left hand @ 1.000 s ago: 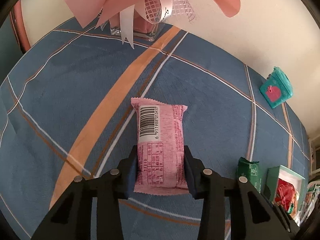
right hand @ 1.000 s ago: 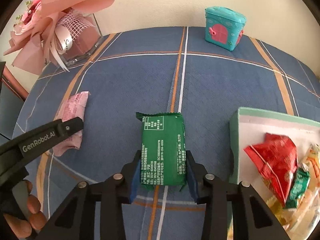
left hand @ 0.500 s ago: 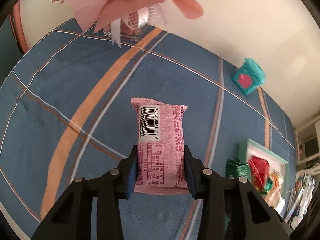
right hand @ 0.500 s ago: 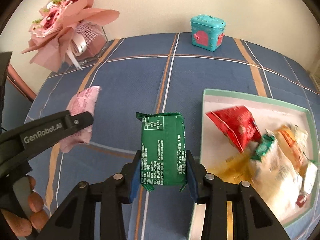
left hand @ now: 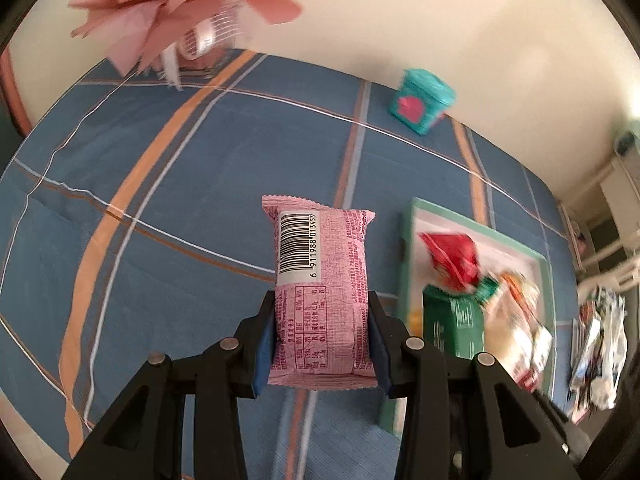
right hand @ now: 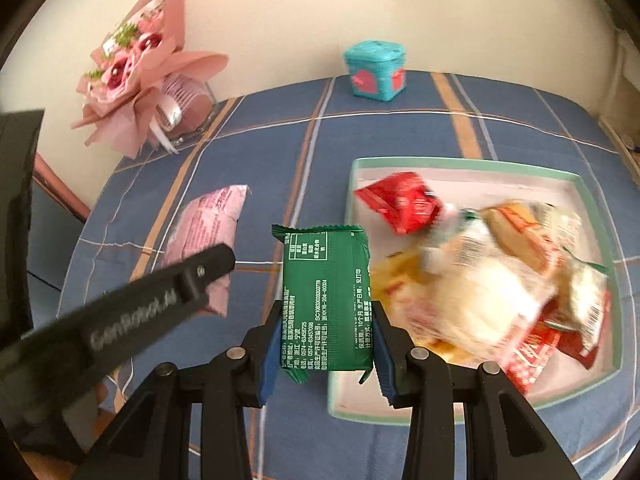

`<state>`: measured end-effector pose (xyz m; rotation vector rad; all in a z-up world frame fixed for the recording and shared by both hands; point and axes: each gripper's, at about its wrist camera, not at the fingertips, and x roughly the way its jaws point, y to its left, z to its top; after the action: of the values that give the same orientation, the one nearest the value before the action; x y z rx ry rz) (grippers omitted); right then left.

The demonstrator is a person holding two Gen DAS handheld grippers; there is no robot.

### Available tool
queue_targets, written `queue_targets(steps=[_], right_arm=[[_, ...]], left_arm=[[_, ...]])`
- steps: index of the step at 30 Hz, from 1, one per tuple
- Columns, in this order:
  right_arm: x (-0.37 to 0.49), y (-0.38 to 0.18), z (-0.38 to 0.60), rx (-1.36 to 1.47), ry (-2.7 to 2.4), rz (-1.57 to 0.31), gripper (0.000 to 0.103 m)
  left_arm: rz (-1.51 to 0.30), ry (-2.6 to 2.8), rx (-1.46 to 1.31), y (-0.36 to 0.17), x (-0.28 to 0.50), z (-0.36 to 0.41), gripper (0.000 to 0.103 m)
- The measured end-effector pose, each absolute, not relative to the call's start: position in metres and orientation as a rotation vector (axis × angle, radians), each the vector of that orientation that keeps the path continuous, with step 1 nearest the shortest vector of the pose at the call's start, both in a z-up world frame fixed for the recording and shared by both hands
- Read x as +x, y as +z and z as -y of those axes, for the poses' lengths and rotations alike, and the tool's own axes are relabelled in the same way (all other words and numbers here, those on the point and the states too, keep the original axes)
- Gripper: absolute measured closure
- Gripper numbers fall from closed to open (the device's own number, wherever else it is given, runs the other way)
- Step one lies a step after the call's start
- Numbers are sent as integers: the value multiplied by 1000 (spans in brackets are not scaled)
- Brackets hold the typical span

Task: Organize snacks
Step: 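Lift both packets and carry them over the tray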

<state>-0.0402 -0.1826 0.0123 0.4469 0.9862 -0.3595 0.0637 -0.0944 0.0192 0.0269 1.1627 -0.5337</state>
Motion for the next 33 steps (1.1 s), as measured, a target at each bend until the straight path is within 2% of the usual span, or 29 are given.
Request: queue_targets(steps=[13,21,33], right_arm=[[-109,23,253,499,-505,-958,61],[-143,8,294,553,-602,-1002,61],[-133,-32,299,601,-593,-1110,61]], left_arm=[[-1124,-658,127,36,2,145,60],[-1153,-657,214,16,-17,166,60],[-1226,-632,284,-17,-21,172,60]])
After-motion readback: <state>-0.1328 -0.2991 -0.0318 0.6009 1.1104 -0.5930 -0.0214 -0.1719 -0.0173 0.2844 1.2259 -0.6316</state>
